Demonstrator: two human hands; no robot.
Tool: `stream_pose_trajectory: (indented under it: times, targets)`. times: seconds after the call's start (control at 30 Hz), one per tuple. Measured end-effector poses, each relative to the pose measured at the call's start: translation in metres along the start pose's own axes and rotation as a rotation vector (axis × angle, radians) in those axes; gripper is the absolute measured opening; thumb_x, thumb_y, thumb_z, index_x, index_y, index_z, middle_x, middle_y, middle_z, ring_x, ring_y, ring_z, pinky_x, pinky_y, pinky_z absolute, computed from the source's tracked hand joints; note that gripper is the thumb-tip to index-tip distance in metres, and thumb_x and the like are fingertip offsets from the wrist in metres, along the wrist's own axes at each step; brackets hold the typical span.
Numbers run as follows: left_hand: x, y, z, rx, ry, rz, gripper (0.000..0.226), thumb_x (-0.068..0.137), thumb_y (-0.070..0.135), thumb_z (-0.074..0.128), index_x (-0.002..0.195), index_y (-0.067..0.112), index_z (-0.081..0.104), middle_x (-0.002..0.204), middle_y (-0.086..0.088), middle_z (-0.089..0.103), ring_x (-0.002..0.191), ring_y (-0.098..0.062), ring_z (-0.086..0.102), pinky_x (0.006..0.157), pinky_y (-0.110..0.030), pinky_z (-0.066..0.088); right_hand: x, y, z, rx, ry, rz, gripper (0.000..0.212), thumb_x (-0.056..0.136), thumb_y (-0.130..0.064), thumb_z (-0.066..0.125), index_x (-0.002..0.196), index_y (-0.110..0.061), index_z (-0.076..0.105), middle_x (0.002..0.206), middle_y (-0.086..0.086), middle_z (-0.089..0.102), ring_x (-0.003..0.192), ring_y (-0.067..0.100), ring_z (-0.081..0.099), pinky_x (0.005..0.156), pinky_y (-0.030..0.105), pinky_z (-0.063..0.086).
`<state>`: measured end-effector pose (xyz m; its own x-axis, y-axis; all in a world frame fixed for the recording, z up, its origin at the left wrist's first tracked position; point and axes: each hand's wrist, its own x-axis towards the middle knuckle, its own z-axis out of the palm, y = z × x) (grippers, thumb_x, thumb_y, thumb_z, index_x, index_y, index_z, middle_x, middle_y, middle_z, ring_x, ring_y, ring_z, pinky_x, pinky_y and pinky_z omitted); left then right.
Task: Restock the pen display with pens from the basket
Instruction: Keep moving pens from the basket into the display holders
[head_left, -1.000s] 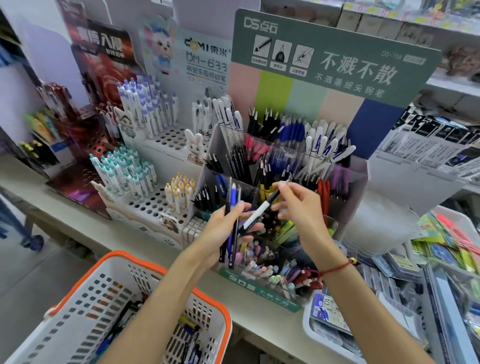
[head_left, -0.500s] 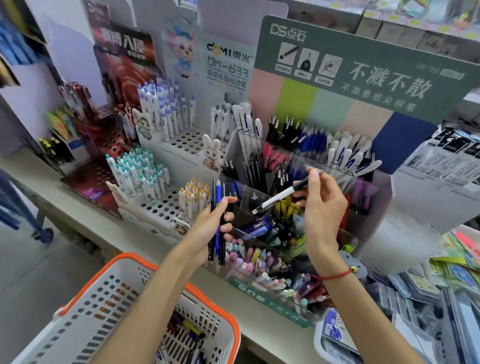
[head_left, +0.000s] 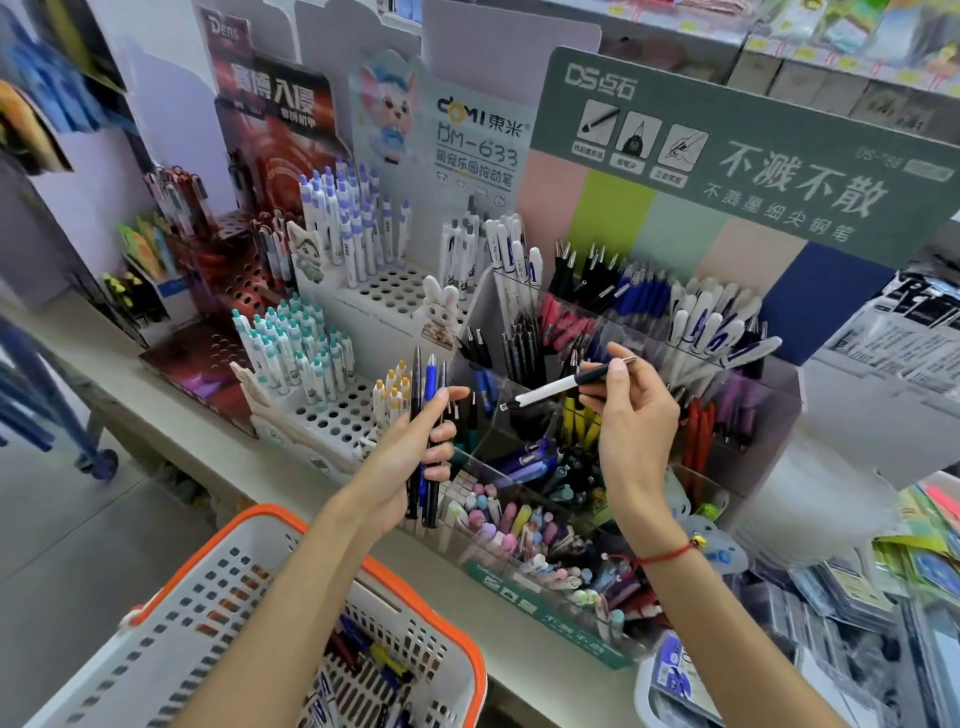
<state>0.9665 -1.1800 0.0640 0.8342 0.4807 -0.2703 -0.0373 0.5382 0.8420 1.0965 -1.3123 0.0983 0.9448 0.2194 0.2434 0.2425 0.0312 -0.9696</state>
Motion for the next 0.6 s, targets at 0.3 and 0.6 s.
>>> stream_pose_trajectory:
  times: [0.3, 0.6]
  targets:
    - [-0.012, 0.001, -0.022, -0.034, 0.049, -0.002, 0.026, 0.102, 0.034, 0.043, 0.116, 0.02, 0.061, 0.058, 0.01, 0.032, 0.043, -0.001, 0.027, 0.038, -0.012, 0.024, -0.012, 0.024, 0.03, -0.417, -0.308, -0.16, 0.021, 0.103, -0.014, 0.045, 0.12, -0.012, 0.056, 0.092, -0.004, 0.07, 0.077, 0.02, 0.068, 0.068, 0.037, 0.057]
    - [-0.025, 0.005, -0.037, -0.077, 0.107, 0.001, 0.024, 0.102, 0.032, 0.044, 0.113, 0.019, 0.061, 0.057, 0.01, 0.032, 0.041, -0.001, 0.027, 0.037, -0.013, 0.023, -0.02, 0.029, 0.055, -0.418, -0.331, -0.267, 0.008, 0.1, -0.019, 0.053, 0.107, -0.015, 0.056, 0.083, -0.006, 0.069, 0.075, 0.012, 0.068, 0.067, 0.036, 0.058]
